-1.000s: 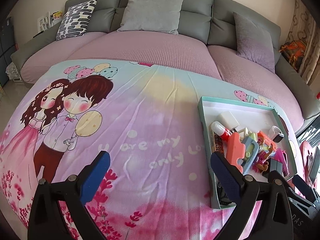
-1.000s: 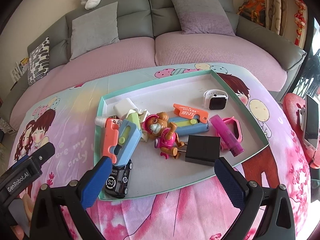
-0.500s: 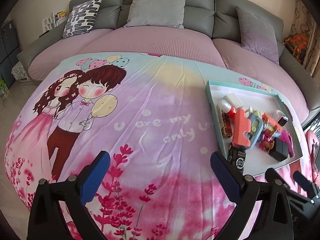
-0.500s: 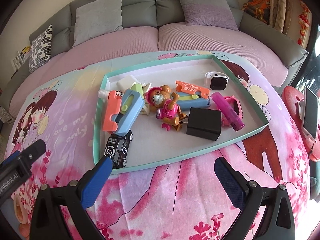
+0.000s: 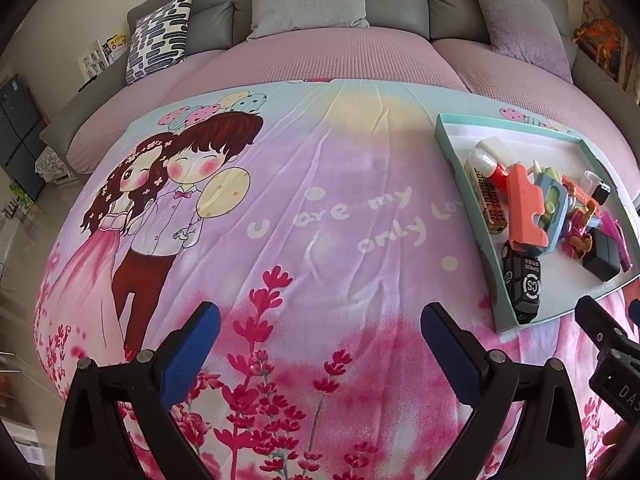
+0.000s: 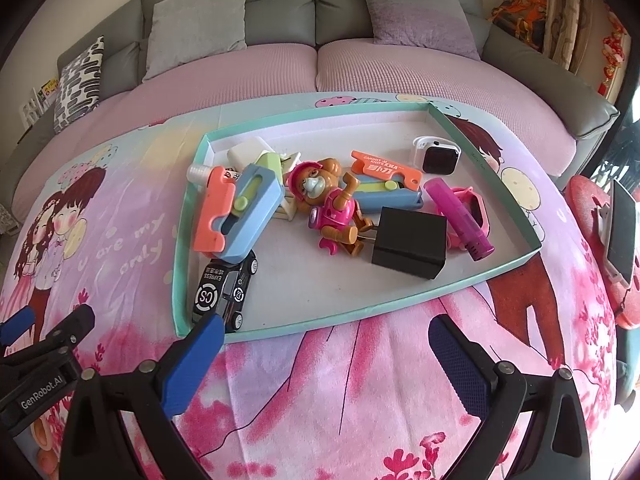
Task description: Organize rigid objects
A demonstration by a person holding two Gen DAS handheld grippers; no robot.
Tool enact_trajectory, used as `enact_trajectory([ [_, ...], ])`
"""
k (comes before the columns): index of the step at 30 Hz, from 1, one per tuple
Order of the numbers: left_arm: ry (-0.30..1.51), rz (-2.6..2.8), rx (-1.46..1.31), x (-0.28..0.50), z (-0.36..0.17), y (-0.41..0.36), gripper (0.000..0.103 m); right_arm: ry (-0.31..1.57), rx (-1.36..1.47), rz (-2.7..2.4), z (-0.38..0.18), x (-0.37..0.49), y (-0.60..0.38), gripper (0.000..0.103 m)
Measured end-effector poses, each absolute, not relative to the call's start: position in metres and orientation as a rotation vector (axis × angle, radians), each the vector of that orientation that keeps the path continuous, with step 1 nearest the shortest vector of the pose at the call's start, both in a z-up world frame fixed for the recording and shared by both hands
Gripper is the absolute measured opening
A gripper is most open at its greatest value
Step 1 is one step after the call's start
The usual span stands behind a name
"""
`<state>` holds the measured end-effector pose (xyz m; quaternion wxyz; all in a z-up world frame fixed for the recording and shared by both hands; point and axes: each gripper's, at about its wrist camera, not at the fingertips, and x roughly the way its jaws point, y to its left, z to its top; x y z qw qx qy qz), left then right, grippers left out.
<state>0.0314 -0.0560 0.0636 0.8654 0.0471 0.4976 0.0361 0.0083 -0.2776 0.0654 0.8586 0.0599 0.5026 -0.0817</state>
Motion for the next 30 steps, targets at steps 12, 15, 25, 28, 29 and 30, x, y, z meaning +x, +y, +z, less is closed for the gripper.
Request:
enact_trajectory([
  [12,1.057,0.072,0.116,0.0369,0.0576,-0.0503,0.100,1.070,0.114,-0.173,0.0599,0.0120,-0.2769,0.103],
  [15,1.062,0.062,0.111,0.0378,0.0565,-0.0513,0.100,1.071,0.112,-0.175,0.0595,0.0122,-0.2776,0.103],
  [25,1.074,0.041,0.067,0.0391,0.0562,-0.0489,0.100,1.073,0.110,-0.172,0.0583,0.0124,-0.2770,0.103],
  [28,1.078,0.040,0.074,0.0387,0.0547,-0.0499,0.100,1.078,0.109,-0.170,0.0567,0.0126,-0.2764,0.103],
  [29,1.079,0.039,0.076,0.0389,0.0543,-0.0501,0.100,1.078,0.109,-0.170,0.0564,0.0126,-0.2764,0.103],
  [30,1.080,0.037,0.077,0.0390,0.0539,-0.0506,0.100,1.079,0.109,-0.171,0.0560,0.0127,-0.2758,0.103],
])
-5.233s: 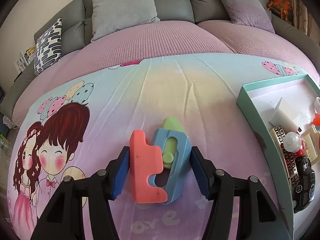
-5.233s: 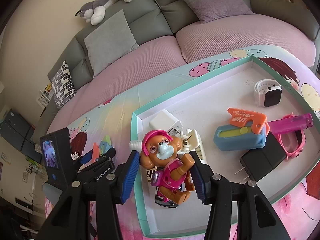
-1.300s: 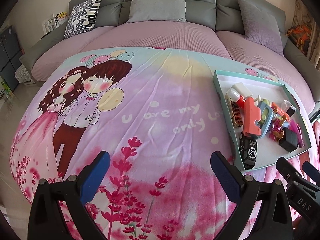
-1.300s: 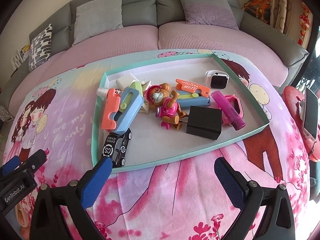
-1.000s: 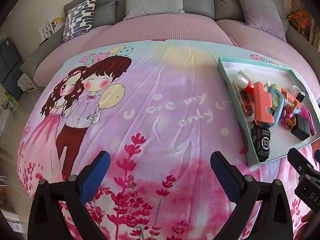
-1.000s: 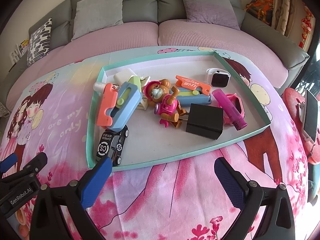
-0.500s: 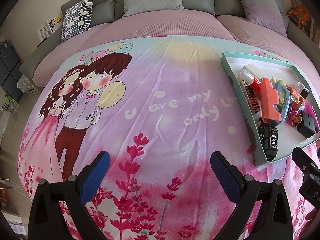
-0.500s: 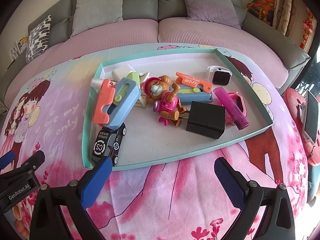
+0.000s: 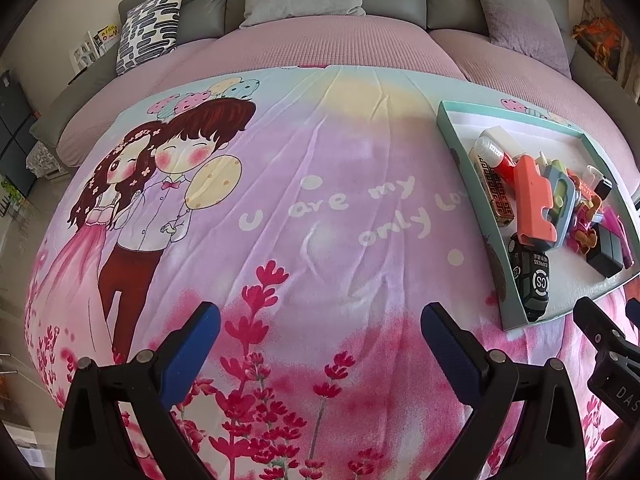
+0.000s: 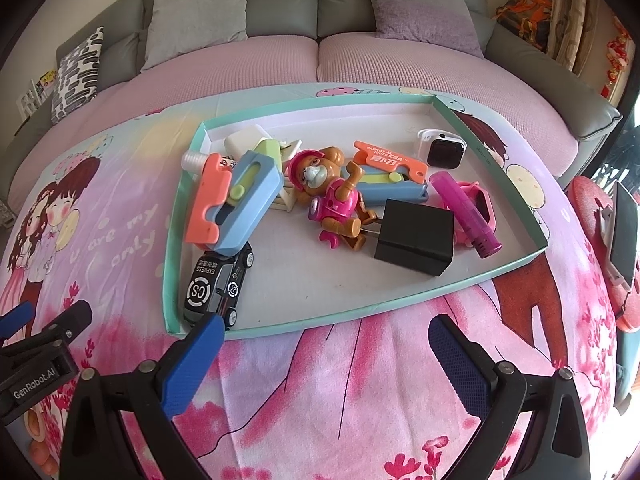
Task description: Organize rigid objects
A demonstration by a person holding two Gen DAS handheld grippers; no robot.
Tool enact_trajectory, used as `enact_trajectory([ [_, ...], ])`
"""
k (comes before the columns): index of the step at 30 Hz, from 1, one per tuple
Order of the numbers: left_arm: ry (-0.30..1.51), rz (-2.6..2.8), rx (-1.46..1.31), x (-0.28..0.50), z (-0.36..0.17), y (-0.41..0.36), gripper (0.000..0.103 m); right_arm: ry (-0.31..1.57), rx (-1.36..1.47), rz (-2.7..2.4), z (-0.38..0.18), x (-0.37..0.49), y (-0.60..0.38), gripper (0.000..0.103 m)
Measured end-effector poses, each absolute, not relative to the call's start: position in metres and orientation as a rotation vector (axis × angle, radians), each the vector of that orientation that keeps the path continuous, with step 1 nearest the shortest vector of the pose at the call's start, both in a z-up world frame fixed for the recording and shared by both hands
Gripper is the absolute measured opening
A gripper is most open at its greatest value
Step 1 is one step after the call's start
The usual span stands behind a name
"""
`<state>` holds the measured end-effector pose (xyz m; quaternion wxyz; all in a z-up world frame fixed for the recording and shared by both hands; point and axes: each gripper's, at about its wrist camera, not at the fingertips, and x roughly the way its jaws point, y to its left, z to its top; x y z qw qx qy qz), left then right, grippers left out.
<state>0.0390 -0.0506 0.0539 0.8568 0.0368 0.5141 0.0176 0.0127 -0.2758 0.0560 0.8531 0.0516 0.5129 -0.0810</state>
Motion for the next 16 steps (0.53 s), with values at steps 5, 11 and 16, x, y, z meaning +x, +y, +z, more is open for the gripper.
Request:
enact_trajectory([
  [5,1.086,0.032,0.085,0.0396,0.0520,-0.0522,0.100,1.083,0.109,-0.170,0.0542,0.0130,-0.2759,0.103],
  [11,1.069,0.028,0.073,0.0380,0.0542,-0.0519,0.100,1.085,0.109,-0.169,0.0532,0.0136,-0.2757,0.103],
  [16,1.064,0.024,0.058,0.0383,0.0562,-0.0504,0.100,1.086,0.108,-0.170,0.0526,0.0136,-0.2758,0.103],
])
